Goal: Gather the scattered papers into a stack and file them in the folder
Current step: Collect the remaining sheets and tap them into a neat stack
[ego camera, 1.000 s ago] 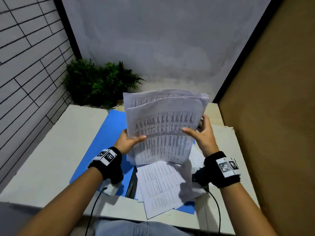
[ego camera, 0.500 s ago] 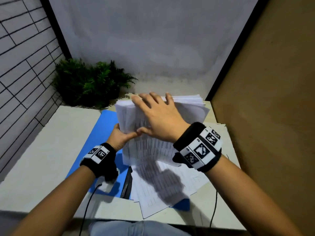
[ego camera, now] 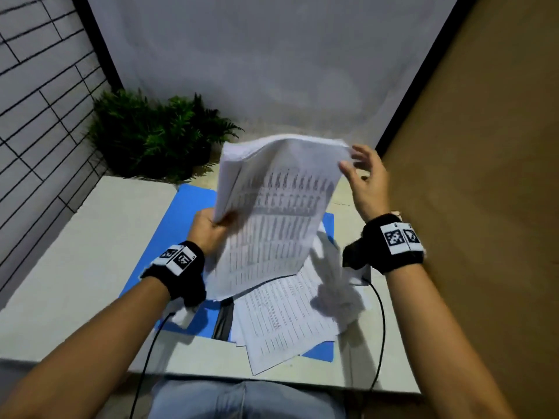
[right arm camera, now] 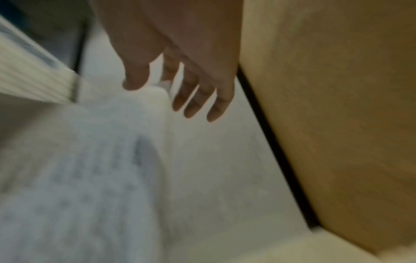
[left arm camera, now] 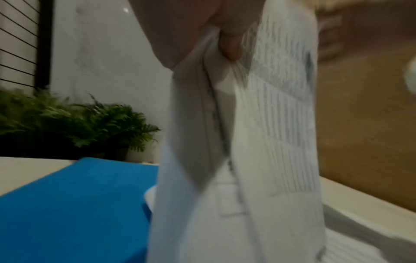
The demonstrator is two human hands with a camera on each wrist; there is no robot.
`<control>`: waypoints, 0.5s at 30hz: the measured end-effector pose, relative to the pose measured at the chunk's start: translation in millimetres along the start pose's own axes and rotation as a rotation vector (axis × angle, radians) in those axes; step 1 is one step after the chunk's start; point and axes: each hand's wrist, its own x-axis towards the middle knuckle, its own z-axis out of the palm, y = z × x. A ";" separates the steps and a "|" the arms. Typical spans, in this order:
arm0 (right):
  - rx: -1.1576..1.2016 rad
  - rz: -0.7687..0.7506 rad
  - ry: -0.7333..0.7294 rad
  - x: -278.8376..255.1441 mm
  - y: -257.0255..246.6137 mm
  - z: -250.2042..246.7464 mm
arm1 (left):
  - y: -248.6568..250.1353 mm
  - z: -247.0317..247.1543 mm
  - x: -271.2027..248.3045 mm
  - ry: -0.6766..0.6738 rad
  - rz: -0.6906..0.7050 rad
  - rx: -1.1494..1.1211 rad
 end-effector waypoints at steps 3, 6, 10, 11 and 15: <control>-0.257 0.481 -0.116 -8.0 84.7 4.6 | -5.6 -36.7 8.9 0.170 0.040 0.046; -0.548 0.763 -0.422 -46.8 142.2 13.1 | -21.3 -71.7 11.1 0.272 -0.007 0.091; -0.578 0.743 -0.508 -80.1 152.5 37.6 | -43.7 -100.7 0.4 0.337 -0.149 0.142; -0.577 0.743 -0.534 -84.8 150.9 45.2 | -48.6 -104.7 -2.7 0.332 -0.169 0.155; -0.518 0.767 -0.532 -92.8 145.5 71.0 | -61.3 -114.6 -9.9 0.338 -0.226 0.189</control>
